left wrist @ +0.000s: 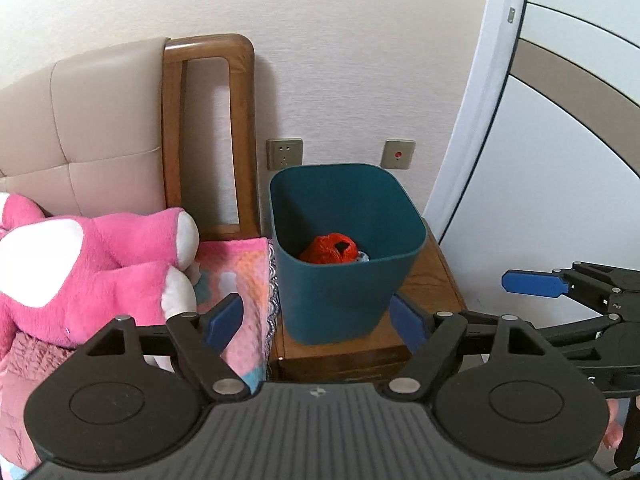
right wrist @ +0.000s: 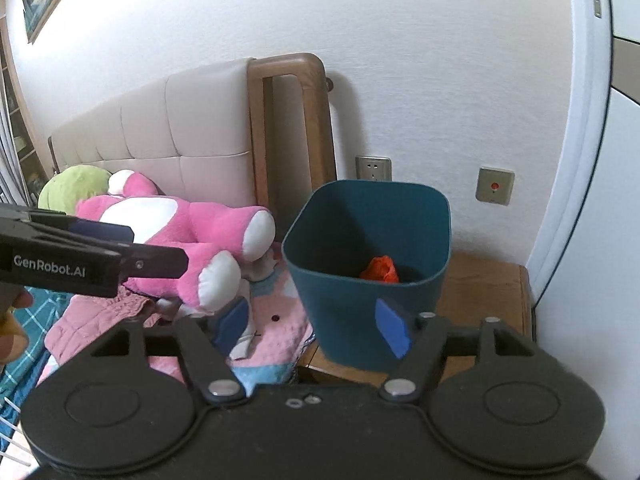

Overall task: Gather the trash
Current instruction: 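Lower both grippers toward the chip bags on the floor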

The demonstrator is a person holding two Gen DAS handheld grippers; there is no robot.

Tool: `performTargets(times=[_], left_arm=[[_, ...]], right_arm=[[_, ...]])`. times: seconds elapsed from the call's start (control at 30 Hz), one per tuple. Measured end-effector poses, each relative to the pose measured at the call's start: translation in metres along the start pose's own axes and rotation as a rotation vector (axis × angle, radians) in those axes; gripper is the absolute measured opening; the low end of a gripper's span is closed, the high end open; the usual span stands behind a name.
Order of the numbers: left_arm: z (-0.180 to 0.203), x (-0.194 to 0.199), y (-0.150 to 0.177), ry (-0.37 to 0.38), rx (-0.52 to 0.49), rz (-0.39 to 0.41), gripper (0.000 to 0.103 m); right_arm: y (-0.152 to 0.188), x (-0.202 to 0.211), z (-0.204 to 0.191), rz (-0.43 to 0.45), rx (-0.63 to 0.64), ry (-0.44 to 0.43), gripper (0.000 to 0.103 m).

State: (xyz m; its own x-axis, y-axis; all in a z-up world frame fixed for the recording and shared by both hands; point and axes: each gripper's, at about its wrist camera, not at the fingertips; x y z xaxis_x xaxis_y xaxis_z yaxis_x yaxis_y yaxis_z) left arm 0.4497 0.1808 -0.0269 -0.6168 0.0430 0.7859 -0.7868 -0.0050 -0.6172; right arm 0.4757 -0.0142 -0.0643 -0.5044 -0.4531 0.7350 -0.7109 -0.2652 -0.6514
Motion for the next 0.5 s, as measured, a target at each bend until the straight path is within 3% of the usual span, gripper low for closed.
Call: performTargets(times=[0.23,0.5], left_arm=[[-0.005,-0.001,0.030,0.007,0.015,-0.007,0.082],[0.007,-0.061,0.075,0.008,0.038,-0.077,0.082]], right_arm=[[0.026,0.009,-0.007,-0.030,0.004,0.022,0.089],[0.067,-0.027,0.029,-0.105,-0.043,0.018,0.095]])
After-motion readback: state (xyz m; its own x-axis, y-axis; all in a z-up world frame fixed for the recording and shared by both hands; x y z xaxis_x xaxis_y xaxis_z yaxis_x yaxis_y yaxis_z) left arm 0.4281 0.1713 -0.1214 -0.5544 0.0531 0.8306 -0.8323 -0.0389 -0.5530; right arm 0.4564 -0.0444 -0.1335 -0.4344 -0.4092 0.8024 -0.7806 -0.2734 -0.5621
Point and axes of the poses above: each gripper's, at about its wrist camera, not at the fingertips, and x roughly against the way its jaws point, z to its right, y to its underside, and after that the axes turned 8 degrees about -z, right-handed
